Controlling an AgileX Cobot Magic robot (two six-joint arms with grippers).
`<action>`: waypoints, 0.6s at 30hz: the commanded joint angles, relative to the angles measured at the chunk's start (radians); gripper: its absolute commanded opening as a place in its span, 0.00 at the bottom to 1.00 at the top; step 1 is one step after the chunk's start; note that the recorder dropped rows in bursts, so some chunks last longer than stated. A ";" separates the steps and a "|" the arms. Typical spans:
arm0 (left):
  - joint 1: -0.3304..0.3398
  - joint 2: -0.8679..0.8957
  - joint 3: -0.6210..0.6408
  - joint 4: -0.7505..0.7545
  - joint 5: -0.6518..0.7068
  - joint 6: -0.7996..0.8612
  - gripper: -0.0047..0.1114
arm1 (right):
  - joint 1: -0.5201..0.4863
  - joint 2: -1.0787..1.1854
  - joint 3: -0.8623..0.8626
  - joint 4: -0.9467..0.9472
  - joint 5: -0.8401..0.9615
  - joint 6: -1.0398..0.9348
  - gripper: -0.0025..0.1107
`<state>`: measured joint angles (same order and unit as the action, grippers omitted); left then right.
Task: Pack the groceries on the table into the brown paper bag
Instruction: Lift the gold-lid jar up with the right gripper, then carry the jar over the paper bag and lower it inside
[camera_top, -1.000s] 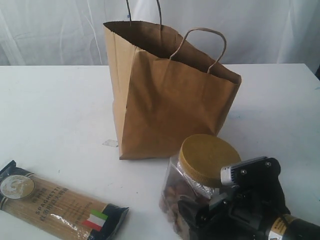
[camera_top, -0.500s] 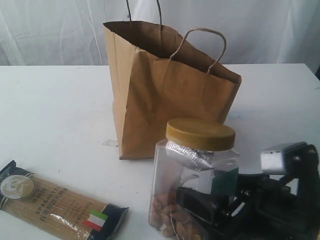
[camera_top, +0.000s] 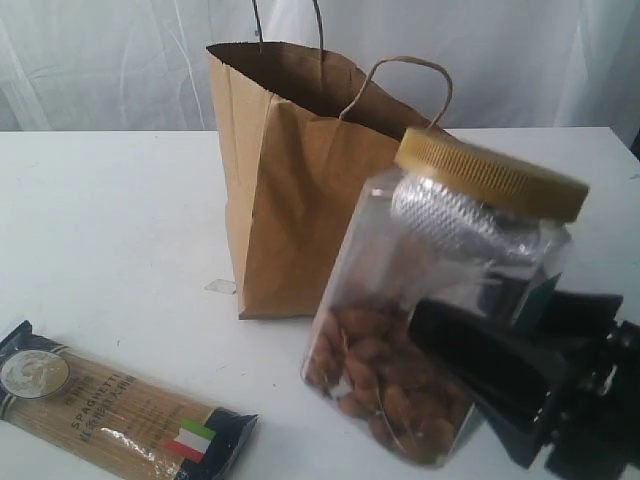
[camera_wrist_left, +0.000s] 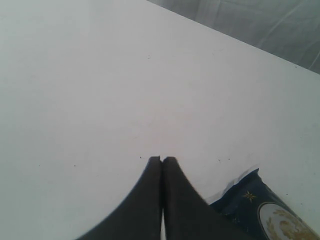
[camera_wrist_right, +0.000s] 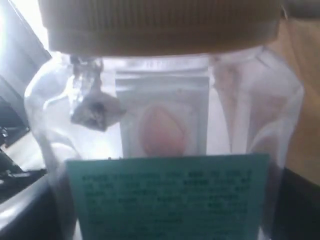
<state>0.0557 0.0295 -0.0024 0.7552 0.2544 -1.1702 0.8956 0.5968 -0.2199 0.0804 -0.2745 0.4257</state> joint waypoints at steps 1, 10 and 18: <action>0.001 -0.005 0.002 0.007 0.000 0.000 0.04 | 0.002 -0.031 -0.130 -0.011 -0.045 0.004 0.02; 0.001 -0.005 0.002 0.007 0.000 0.000 0.04 | 0.000 0.160 -0.501 -0.025 -0.016 -0.320 0.02; 0.001 -0.005 0.002 0.007 0.000 0.000 0.04 | -0.120 0.518 -0.926 -0.004 0.239 -0.759 0.02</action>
<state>0.0557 0.0295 -0.0024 0.7552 0.2544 -1.1702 0.8452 1.0132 -1.0228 0.0676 -0.1006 -0.2555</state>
